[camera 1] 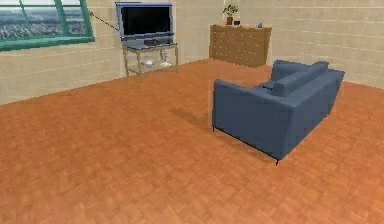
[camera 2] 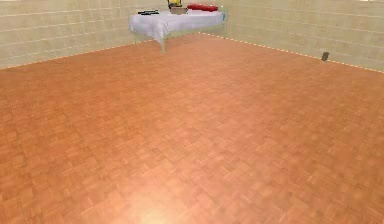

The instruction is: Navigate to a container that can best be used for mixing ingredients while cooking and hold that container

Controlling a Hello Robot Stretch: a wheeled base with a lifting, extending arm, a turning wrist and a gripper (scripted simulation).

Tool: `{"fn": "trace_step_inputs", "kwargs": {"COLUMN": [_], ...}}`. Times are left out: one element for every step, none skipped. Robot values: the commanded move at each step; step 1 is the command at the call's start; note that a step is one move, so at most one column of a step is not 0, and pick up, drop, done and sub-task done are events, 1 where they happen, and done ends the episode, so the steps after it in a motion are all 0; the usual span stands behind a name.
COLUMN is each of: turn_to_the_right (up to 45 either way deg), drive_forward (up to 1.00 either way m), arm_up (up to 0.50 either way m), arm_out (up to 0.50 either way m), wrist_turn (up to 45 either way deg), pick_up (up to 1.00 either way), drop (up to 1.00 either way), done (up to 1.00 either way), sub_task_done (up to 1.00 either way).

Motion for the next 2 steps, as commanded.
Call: {"fn": "trace_step_inputs", "kwargs": {"turn_to_the_right": [-12.0,0.0], "drive_forward": [0.0,0.3], "arm_up": [0.0,0.0], "arm_out": [0.0,0.0], "wrist_turn": [0.0,0.0], "pick_up": [0.0,0.0], "drop": [0.0,0.0], "done": [0.0,0.0], "sub_task_done": [0.0,0.0]}}
